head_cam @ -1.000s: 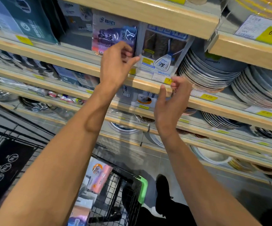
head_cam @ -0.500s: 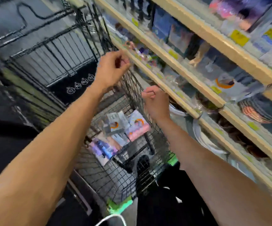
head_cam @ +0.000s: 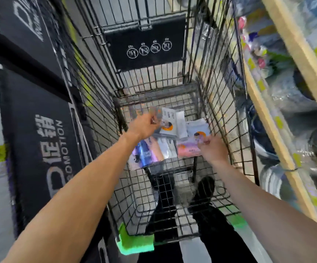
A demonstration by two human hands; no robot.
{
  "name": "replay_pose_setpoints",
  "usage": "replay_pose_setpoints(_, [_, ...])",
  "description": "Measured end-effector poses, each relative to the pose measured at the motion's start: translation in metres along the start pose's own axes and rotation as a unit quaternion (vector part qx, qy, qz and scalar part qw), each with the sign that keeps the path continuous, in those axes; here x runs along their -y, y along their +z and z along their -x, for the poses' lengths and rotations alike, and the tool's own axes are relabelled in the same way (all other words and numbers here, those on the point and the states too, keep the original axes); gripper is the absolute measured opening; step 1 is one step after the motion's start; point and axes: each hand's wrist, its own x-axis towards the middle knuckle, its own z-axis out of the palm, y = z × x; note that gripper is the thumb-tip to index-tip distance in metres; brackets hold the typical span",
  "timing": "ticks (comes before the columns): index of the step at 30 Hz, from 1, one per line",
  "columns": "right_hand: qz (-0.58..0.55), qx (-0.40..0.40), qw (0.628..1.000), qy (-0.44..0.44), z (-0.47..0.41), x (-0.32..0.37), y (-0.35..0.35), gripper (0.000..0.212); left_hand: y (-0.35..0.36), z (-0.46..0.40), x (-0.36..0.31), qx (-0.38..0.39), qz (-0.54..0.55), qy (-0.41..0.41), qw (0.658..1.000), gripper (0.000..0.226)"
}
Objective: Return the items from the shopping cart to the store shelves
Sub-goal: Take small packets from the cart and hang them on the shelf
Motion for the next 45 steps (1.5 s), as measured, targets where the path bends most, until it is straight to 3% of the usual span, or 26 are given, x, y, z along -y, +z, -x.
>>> replay_pose_setpoints(3, [-0.004, 0.001, 1.0, 0.023, -0.013, -0.006, 0.013, 0.021, 0.021, -0.018, 0.015, -0.038, -0.018, -0.036, 0.998, 0.04])
replay_pose_setpoints(7, [0.034, -0.018, 0.998, 0.041, -0.031, -0.015, 0.032, 0.027, 0.032, -0.032, 0.027, -0.166, 0.03, -0.051, 0.984, 0.06])
replay_pose_setpoints(10, [0.043, -0.032, 0.997, 0.048, -0.04, -0.024, 0.047, 0.051, 0.038, -0.036, 0.04, -0.232, 0.053, -0.076, 0.968, 0.043])
replay_pose_setpoints(12, [0.038, -0.025, 0.998, 0.053, -0.041, -0.024, 0.054, 0.064, 0.041, -0.036, 0.048, -0.178, 0.053, -0.15, 0.971, 0.039])
replay_pose_setpoints(15, [0.017, -0.055, 0.996, 0.073, -0.042, -0.026, 0.062, 0.063, 0.043, -0.031, 0.059, -0.031, -0.032, -0.214, 0.976, 0.045])
replay_pose_setpoints(18, [-0.023, -0.061, 0.992, 0.109, -0.04, -0.032, 0.068, 0.053, 0.042, -0.024, 0.057, 0.052, -0.134, -0.188, 0.972, 0.048])
replay_pose_setpoints(23, [-0.173, -0.041, 0.968, 0.177, -0.041, -0.041, 0.077, 0.041, 0.029, -0.015, 0.056, 0.125, -0.165, -0.158, 0.966, 0.079])
replay_pose_setpoints(26, [-0.219, -0.02, 0.956, 0.192, -0.044, -0.035, 0.075, 0.021, 0.031, -0.012, 0.054, 0.171, -0.135, -0.16, 0.963, 0.064])
replay_pose_setpoints(29, [-0.257, -0.004, 0.947, 0.195, -0.041, -0.031, 0.07, 0.03, 0.033, -0.011, 0.049, 0.223, -0.14, -0.153, 0.952, 0.058])
replay_pose_setpoints(32, [-0.295, 0.011, 0.93, 0.221, -0.043, -0.03, 0.074, 0.021, 0.034, -0.01, 0.041, 0.251, -0.17, -0.119, 0.945, 0.06])
replay_pose_setpoints(35, [-0.333, 0.015, 0.909, 0.25, -0.047, -0.026, 0.077, 0.054, 0.033, -0.012, 0.041, 0.255, -0.171, -0.099, 0.946, 0.069])
replay_pose_setpoints(38, [-0.345, 0.014, 0.907, 0.239, -0.048, -0.026, 0.078, 0.063, 0.032, -0.014, 0.048, 0.254, -0.133, -0.106, 0.952, 0.076])
replay_pose_setpoints(41, [-0.343, 0.062, 0.908, 0.231, -0.042, -0.022, 0.078, 0.048, 0.033, -0.014, 0.055, 0.249, -0.096, -0.102, 0.958, 0.077])
replay_pose_setpoints(43, [-0.329, 0.093, 0.916, 0.212, -0.032, -0.017, 0.077, 0.025, 0.032, -0.014, 0.055, 0.249, -0.094, -0.088, 0.96, 0.072])
replay_pose_setpoints(45, [-0.304, 0.081, 0.933, 0.175, -0.021, -0.012, 0.075, 0.016, 0.026, -0.015, 0.052, 0.265, -0.095, -0.077, 0.957, 0.066])
